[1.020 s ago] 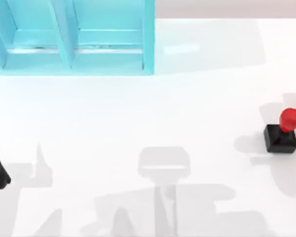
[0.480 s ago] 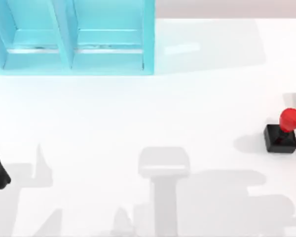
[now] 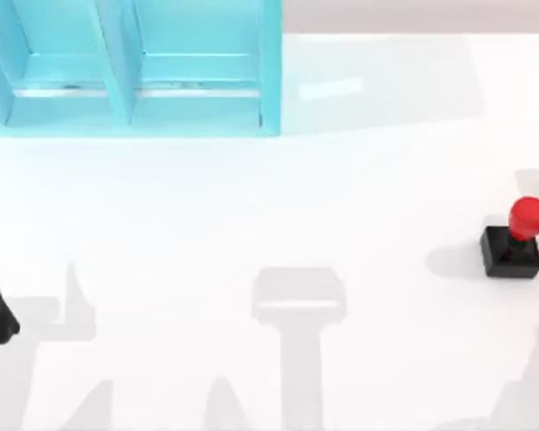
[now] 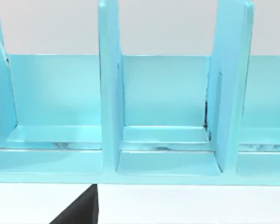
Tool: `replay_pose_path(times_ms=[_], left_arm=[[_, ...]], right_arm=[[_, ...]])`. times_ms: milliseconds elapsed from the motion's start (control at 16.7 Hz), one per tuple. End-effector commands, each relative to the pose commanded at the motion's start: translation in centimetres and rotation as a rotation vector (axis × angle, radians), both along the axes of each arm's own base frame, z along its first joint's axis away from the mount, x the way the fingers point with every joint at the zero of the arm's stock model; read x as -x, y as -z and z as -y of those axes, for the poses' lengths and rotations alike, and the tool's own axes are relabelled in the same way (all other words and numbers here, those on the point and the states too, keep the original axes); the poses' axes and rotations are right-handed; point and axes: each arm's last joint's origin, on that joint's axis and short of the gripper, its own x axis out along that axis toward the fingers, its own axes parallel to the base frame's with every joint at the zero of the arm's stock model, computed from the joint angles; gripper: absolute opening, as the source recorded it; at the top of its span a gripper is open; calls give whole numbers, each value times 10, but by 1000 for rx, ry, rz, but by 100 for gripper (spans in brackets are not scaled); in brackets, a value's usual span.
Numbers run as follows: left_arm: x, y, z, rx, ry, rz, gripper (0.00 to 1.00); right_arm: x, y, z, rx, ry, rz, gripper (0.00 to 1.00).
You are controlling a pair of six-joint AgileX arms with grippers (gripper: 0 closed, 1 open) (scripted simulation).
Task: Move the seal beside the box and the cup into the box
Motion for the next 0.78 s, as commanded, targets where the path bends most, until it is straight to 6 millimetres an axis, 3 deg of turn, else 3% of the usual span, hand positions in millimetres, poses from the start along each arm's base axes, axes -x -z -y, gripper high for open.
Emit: replay_pose_path(times_ms=[240, 600, 780], left_arm=[[0, 0, 0, 0, 0, 0, 100], [0, 0, 0, 0, 0, 0, 100], [0, 0, 0, 0, 0, 0, 100]], right_arm=[[14, 6, 32, -5, -5, -10, 0], [15, 8, 32, -8, -8, -16, 0], [14, 25, 31, -11, -4, -19, 0]])
